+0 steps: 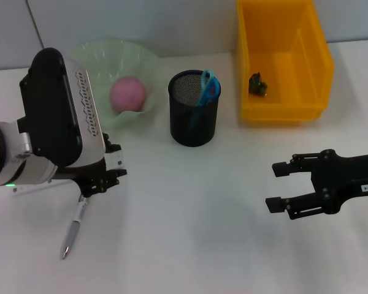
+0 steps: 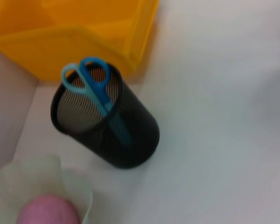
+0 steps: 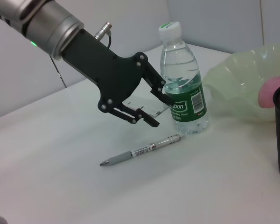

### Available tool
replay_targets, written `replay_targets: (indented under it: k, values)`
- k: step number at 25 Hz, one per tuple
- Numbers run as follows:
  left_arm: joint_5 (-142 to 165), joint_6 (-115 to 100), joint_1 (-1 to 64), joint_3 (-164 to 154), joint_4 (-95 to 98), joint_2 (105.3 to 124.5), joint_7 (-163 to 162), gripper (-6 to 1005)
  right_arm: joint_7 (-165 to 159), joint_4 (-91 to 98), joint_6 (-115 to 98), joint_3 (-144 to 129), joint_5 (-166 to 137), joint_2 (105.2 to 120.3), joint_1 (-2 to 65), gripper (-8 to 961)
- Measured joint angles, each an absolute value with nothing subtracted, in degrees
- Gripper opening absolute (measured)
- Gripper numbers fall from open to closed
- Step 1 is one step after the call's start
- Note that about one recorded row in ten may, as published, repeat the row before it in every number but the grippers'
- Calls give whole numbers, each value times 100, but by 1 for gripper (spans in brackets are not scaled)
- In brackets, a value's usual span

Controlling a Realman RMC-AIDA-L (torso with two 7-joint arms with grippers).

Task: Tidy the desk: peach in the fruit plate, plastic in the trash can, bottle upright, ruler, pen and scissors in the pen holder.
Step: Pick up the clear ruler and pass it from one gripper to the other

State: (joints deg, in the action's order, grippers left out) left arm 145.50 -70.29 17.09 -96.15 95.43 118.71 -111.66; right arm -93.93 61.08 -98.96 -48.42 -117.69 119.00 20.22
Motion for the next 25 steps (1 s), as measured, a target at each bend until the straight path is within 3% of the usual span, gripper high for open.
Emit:
replay_targets:
  k: [25]
  values:
    - [12831, -6560, 1001, -9616, 10616, 11856, -10780, 365, -9377, 6109, -9896, -4837, -11755, 11900, 2018, 809]
